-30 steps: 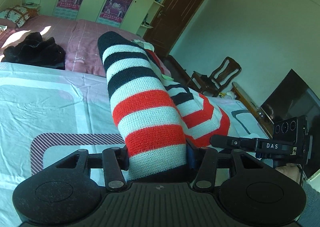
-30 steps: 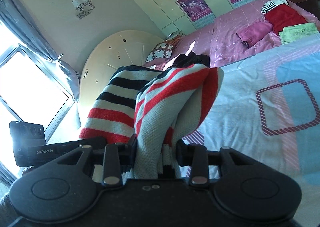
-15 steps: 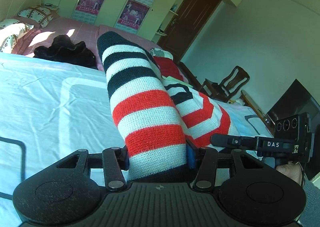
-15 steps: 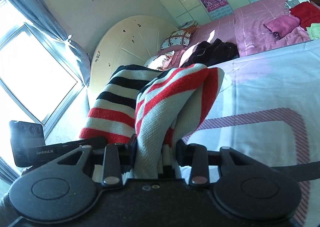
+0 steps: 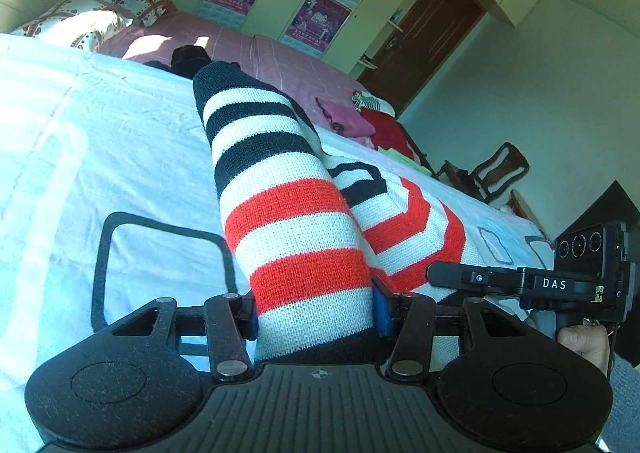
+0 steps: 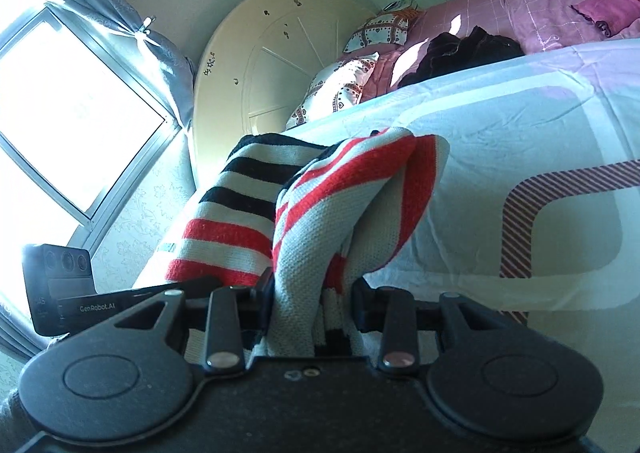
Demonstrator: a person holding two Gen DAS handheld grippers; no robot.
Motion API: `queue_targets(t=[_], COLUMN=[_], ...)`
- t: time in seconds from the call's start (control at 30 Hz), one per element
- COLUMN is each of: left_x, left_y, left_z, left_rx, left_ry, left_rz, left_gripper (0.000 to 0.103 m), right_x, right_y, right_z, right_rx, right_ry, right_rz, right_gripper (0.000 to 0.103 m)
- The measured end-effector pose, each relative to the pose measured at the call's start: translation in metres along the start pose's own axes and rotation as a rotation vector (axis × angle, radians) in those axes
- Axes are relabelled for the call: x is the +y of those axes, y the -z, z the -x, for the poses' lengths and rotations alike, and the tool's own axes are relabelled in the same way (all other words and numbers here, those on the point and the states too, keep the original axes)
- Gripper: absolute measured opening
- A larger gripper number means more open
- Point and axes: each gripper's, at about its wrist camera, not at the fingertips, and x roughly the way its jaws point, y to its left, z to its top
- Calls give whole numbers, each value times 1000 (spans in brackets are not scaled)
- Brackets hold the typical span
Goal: Fold small clothes
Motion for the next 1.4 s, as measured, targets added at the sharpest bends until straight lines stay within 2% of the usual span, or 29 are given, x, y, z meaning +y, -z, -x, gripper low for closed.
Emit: queue_targets(t=[0.23, 0.33, 0.7, 0.87, 1.0, 1.03, 1.1, 1.13, 1.2, 1.27, 1.3, 1.37, 1.4], left_x=[37, 48, 50, 53, 46, 43, 38, 35, 27, 22, 23, 32, 33], left_y=[15, 21, 26, 26, 24, 24, 30, 35, 47, 62, 67, 83, 86], left_z=[-14, -19, -32, -23, 14, 23, 34, 34, 33, 28, 26, 23, 23], left_rx=[46, 38, 48, 20, -43, -65, -74, -57, -44, -29, -22, -17, -33], left_ry=[10, 31, 36, -24, -95, -100, -80, -80, -86, -141, -158, -161, -155], left_rz=[33, 71, 86, 53, 28, 29, 55, 57, 41, 23, 20, 61, 60], left_gripper=[50, 50, 57, 79, 81, 82, 83, 83, 83, 83, 83, 84, 85], right_x=[-4, -14, -30, -34, -13, -5, 11, 21, 40, 51, 53, 45, 37], right_y=[17, 22, 33, 32, 21, 18, 16, 18, 29, 46, 53, 66, 68], right_z=[-28, -29, -32, -30, -5, 3, 18, 20, 20, 19, 16, 9, 10], right_rx=[22, 4, 18, 21, -35, -59, -83, -75, -38, 6, 27, 42, 22], right_ry=[22, 9, 27, 47, 166, 177, 131, 111, 125, 124, 155, 245, 247], right_rz=[-46, -103, -154, -145, -54, -23, 16, 40, 128, 195, 227, 267, 263], right_gripper=[36, 36, 37, 41, 48, 44, 41, 37, 32, 20, 20, 4, 3])
